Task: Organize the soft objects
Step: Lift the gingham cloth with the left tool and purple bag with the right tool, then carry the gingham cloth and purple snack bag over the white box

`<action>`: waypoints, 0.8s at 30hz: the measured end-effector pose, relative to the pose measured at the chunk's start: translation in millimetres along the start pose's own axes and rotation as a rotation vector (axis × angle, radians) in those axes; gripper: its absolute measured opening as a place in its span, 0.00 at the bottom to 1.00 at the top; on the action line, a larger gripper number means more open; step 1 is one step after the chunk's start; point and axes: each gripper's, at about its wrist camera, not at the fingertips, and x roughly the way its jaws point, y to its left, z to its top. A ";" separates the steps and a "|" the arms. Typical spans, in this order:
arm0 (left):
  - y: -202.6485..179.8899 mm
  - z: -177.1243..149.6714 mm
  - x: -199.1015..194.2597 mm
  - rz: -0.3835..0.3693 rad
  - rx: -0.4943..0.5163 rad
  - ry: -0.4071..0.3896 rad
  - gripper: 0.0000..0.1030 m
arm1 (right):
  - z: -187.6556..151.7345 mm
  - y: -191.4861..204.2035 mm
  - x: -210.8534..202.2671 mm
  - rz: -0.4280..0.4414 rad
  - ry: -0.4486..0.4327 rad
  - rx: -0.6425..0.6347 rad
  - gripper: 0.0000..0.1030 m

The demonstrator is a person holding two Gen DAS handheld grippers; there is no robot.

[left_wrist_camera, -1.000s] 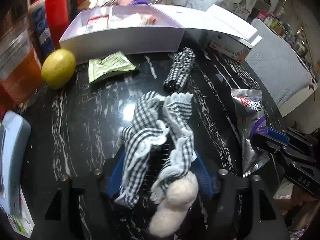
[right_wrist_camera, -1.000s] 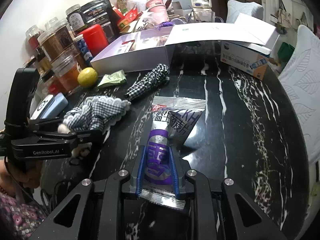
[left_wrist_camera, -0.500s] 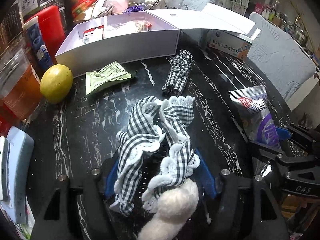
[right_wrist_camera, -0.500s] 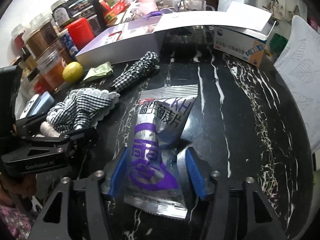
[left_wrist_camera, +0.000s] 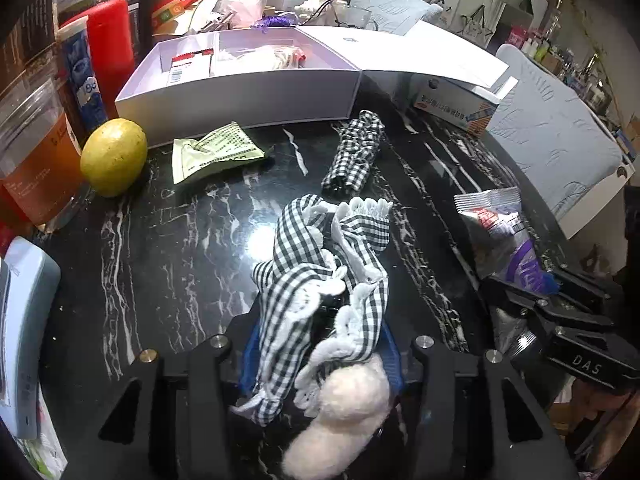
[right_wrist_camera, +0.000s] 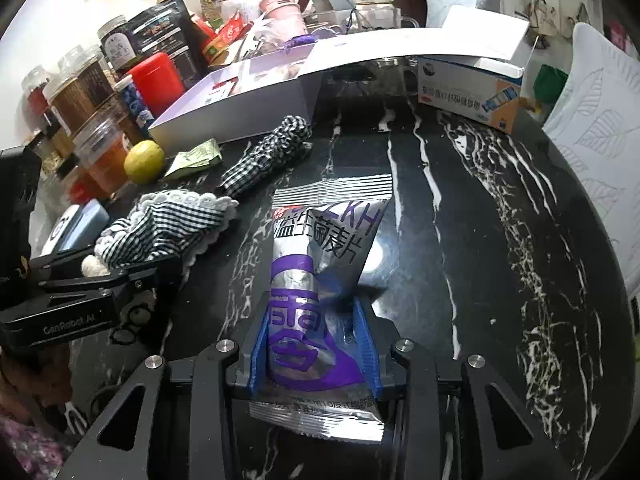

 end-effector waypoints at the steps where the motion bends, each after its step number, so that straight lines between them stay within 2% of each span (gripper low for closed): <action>1: -0.2 -0.7 -1.6 -0.018 -0.004 0.001 0.46 | -0.9 0.4 -0.4 0.013 0.002 0.003 0.35; 9: -10.3 -3.4 -20.4 -0.047 0.023 -0.039 0.45 | -5.0 10.5 -11.1 0.106 -0.012 0.021 0.34; 17: -19.3 0.1 -47.8 -0.075 0.030 -0.108 0.45 | -3.9 24.4 -38.7 0.139 -0.075 -0.009 0.34; 24: -29.1 8.7 -79.9 -0.062 0.062 -0.198 0.45 | 5.5 42.2 -68.6 0.157 -0.148 -0.067 0.34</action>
